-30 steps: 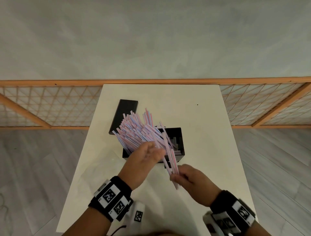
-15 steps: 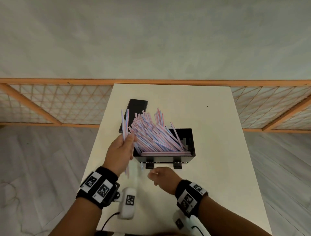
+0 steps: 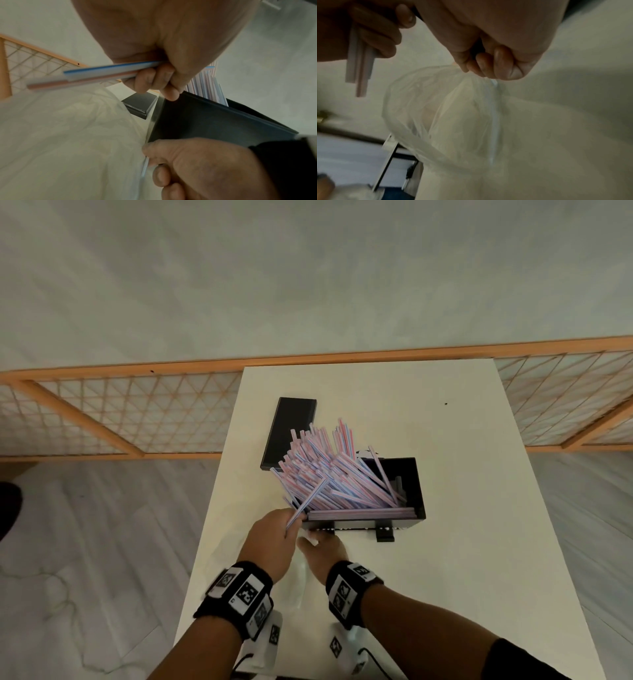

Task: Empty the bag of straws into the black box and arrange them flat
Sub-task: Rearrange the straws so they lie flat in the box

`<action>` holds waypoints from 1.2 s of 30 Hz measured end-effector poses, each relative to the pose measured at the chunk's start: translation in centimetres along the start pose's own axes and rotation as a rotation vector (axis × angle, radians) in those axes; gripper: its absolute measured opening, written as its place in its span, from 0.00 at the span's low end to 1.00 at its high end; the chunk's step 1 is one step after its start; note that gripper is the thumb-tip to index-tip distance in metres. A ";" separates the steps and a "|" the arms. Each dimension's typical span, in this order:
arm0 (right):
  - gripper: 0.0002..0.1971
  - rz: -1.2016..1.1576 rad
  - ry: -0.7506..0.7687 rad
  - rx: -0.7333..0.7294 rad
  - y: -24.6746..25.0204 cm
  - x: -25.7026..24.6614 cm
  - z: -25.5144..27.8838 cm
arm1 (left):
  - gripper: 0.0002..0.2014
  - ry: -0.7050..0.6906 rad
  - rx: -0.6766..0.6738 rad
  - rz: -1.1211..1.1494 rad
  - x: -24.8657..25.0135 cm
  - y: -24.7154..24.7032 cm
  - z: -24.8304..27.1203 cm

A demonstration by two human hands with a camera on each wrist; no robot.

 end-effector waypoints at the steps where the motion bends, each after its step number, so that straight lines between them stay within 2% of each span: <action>1: 0.27 -0.026 -0.032 0.022 -0.3 0.1 -0.2 | 0.14 -0.003 -0.004 -0.003 0.0 0.1 -0.1; 4: 0.21 -0.092 -0.086 0.081 -1.3 0.4 -1.1 | 0.13 -0.024 -0.016 -0.006 -0.1 0.2 -0.4; 8: 0.19 0.098 -0.027 0.064 -1.4 -0.3 -1.2 | 0.13 -0.040 -0.006 0.004 -0.2 0.0 -0.8; 11: 0.15 0.154 -0.018 0.043 -0.9 0.3 0.0 | 0.14 -0.048 0.013 0.022 -0.3 -0.1 -0.9; 17: 0.17 0.429 -0.109 -0.189 0.2 5.8 3.1 | 0.17 -0.037 -0.049 0.082 -0.5 -0.8 -0.9; 20: 0.17 0.566 -0.087 -0.285 2.2 6.7 4.0 | 0.18 -0.030 -0.083 0.130 -0.4 -1.2 -0.8; 26: 0.15 0.735 -0.052 -0.372 6.1 5.7 4.6 | 0.19 -0.050 -0.093 0.144 0.0 -1.7 -0.4; 30: 0.15 0.756 -0.123 -0.392 7.8 6.1 4.9 | 0.19 -0.099 -0.125 0.107 1.1 -2.3 0.1; 34: 0.15 0.804 -0.239 -0.464 9.1 8.3 6.5 | 0.17 -0.070 -0.054 0.109 1.8 -2.1 0.1; 36: 0.16 0.803 -0.235 -0.465 9.9 9.1 7.7 | 0.16 -0.058 -0.041 0.114 1.9 -1.8 0.0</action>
Point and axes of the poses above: each hand's wrist, its own z-axis away from the middle knuckle, its own y-axis out of the back of the hand, x = y × z, the point moved 6 cm from there along -z, towards the middle knuckle, and after that the axes turned 9 degrees about -z, right-handed, at the moved point
